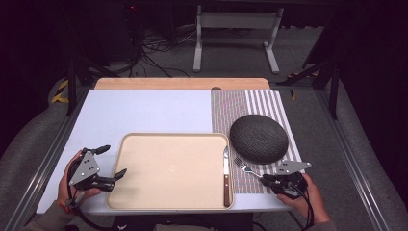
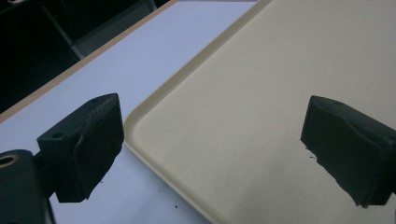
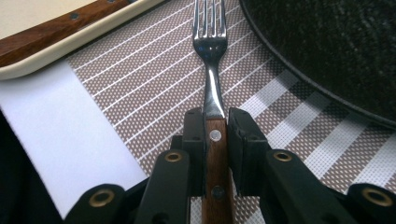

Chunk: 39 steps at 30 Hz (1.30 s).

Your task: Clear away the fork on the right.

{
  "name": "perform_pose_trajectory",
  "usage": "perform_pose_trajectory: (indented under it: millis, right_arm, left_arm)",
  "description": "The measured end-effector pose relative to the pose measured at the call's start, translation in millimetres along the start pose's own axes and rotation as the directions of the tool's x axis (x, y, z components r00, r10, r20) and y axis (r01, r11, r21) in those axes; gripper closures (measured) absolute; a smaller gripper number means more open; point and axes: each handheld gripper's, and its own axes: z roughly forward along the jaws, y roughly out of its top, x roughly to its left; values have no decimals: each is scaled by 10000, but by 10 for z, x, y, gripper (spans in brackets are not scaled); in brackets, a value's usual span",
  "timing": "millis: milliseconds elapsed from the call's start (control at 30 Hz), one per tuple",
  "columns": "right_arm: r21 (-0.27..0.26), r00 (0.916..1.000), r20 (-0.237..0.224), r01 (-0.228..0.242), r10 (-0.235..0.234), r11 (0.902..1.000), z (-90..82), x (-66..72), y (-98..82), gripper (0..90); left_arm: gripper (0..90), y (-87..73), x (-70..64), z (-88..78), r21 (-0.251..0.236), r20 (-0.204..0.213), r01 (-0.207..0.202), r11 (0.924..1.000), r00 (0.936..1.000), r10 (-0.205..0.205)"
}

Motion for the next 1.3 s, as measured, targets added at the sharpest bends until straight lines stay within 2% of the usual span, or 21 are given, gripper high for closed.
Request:
perform_pose_trajectory:
  millis: [133, 167, 300, 533, 733, 867, 1133, 1300]
  right_arm:
    - [-48, 10000, -18, -59, 59, 10000, -16, 28, 33, 779]
    - [-81, 9999, 138, -63, 64, 9999, -22, 36, 42, 779]
    - [-424, 9997, 184, -171, 179, 9990, -73, 50, 59, 779]
    - [-929, 9998, 189, -38, 56, 9957, -108, 125, 142, 778]
    - [-1445, 9978, 644, -83, 178, 9895, -89, 189, 252, 779]
    - [-1739, 9958, 912, 49, 112, 9848, -92, 228, 351, 778]
    - [-1861, 9951, 985, 159, 25, 9824, -83, 289, 518, 779]
    - [-1881, 9953, 945, 384, -208, 9814, -40, 350, 653, 778]
  left_arm:
    - [65, -7, 9, -5, -20, 1, 47, 10000, 10000, -47]
    - [65, -7, 10, -7, -30, -6, 51, 10000, 10000, -51]
    - [65, -4, 3, -6, -19, -8, 12, 10000, 10000, -12]
    - [65, 2, -2, -4, 30, -37, -51, 10000, 10000, 51]
    - [66, 2, -4, -7, -7, -44, -15, 10000, 10000, 15]
    - [66, 1, -2, -11, -40, -60, 13, 10000, 10000, -13]
    - [66, 5, -5, -15, -27, -75, 12, 10000, 10000, -12]
    - [65, 4, 0, -23, -80, -103, 44, 10000, 9999, -45]
